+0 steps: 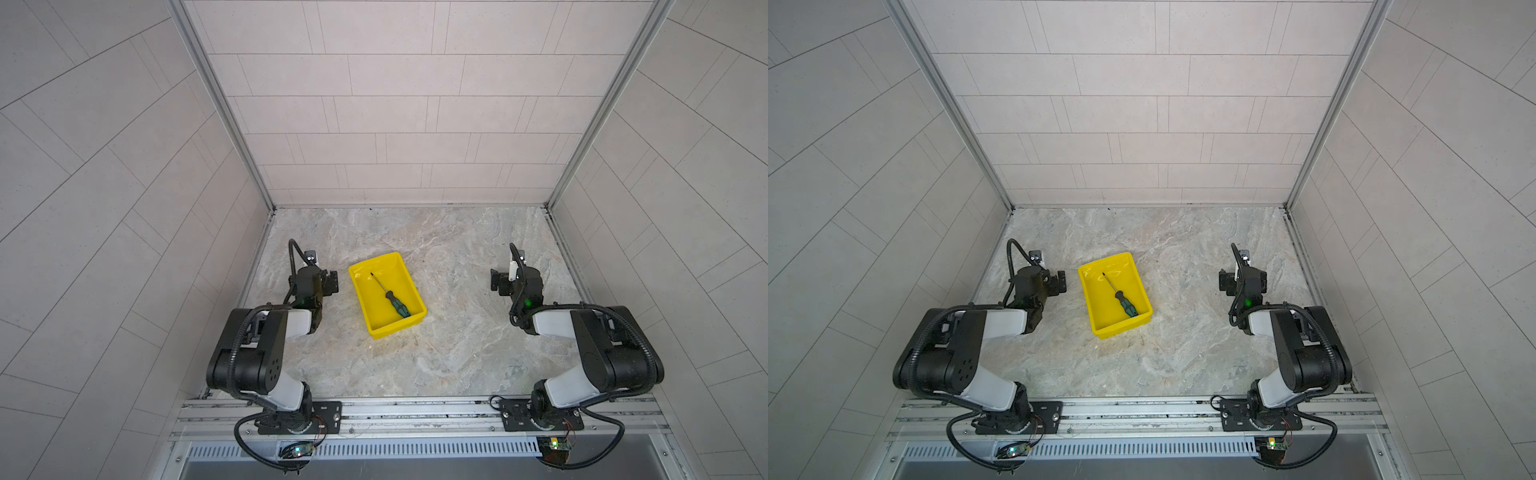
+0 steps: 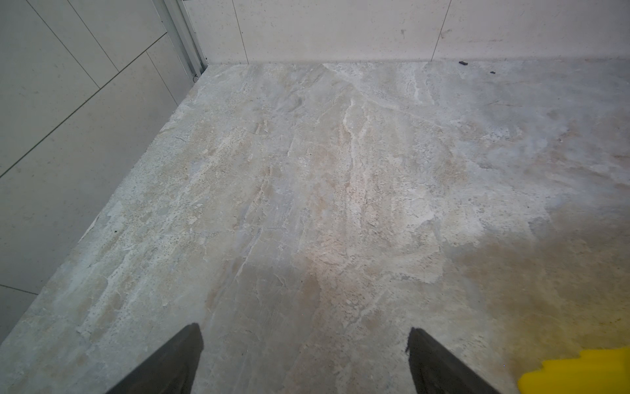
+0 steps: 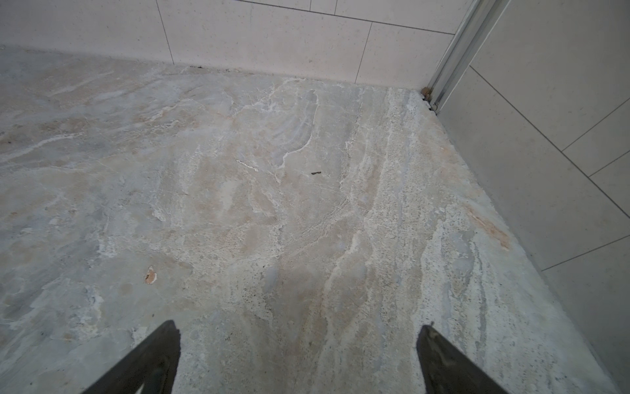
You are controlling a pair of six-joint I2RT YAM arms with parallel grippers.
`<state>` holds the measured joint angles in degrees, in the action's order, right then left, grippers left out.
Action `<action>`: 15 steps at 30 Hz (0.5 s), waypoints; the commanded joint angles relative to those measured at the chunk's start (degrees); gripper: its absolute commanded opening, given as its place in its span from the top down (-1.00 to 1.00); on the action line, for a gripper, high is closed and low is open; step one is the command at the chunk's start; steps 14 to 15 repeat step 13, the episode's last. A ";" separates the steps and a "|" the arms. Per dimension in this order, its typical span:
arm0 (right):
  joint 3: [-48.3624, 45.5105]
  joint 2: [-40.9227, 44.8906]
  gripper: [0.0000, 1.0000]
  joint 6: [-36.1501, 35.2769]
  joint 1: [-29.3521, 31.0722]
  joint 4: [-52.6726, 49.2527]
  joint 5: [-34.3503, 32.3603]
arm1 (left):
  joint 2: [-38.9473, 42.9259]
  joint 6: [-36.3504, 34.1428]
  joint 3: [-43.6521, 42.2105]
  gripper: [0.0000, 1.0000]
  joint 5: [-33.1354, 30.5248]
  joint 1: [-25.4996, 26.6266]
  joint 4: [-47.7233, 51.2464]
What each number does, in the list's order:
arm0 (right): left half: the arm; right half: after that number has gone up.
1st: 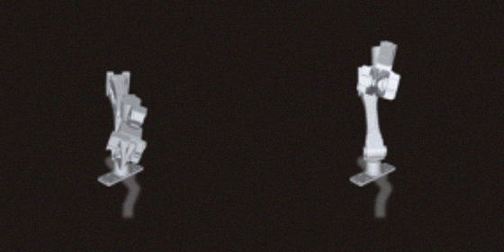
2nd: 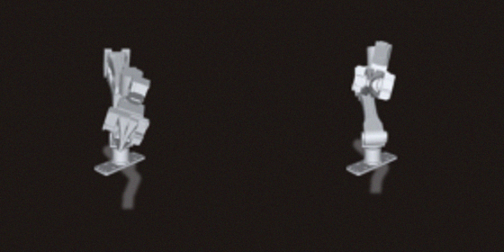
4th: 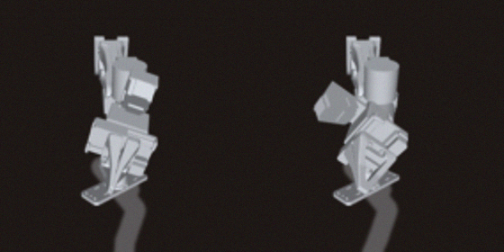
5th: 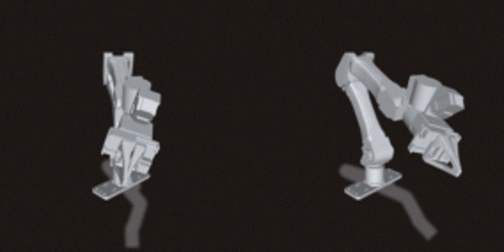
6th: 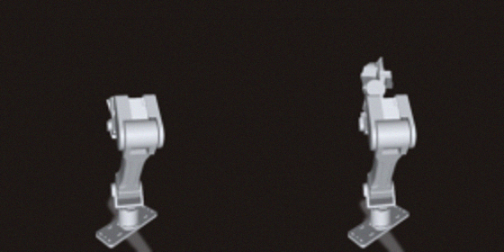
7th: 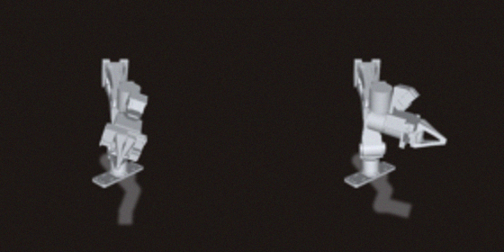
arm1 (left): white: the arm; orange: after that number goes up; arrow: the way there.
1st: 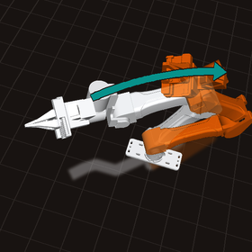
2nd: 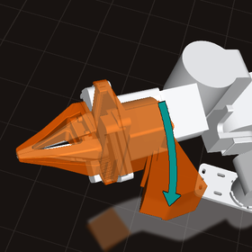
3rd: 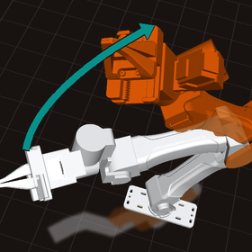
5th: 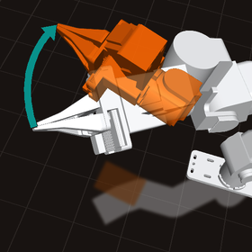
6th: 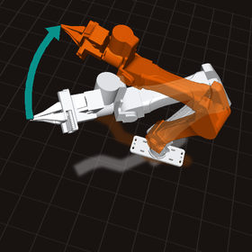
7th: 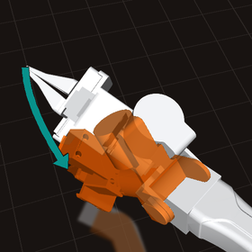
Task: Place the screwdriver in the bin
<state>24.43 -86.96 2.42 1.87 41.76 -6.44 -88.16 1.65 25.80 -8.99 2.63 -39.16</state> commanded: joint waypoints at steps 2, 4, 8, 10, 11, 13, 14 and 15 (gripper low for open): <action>0.36 0.47 -0.99 -0.21 0.03 -0.39 0.20 | 0.45 -0.30 0.65 -0.99 -0.22 -0.30 -0.75; 0.36 0.47 -0.99 -0.17 0.10 -0.45 0.16 | 0.34 -0.29 0.74 -0.99 -0.25 -0.26 -0.73; 1.14 -0.19 -0.99 -0.24 0.31 -1.33 -0.16 | 0.34 -0.28 0.74 -0.99 -0.23 -0.27 -0.66; 0.86 0.03 -0.99 -0.29 0.24 -1.05 -0.16 | 0.31 -0.24 0.78 -0.99 -0.30 -0.21 -0.57; 0.73 0.24 -0.99 -0.29 0.25 -0.98 -0.18 | 0.27 -0.24 0.83 -0.99 -0.24 -0.25 -0.59; 0.49 0.38 -0.99 -0.30 0.24 -0.70 -0.17 | 0.33 -0.28 0.75 -0.99 -0.23 -0.25 -0.57; 0.49 0.38 -0.99 -0.30 0.24 -0.70 -0.17 | 0.33 -0.28 0.75 -0.99 -0.23 -0.25 -0.57; 0.49 0.38 -0.99 -0.30 0.24 -0.70 -0.17 | 0.33 -0.28 0.75 -0.99 -0.23 -0.25 -0.57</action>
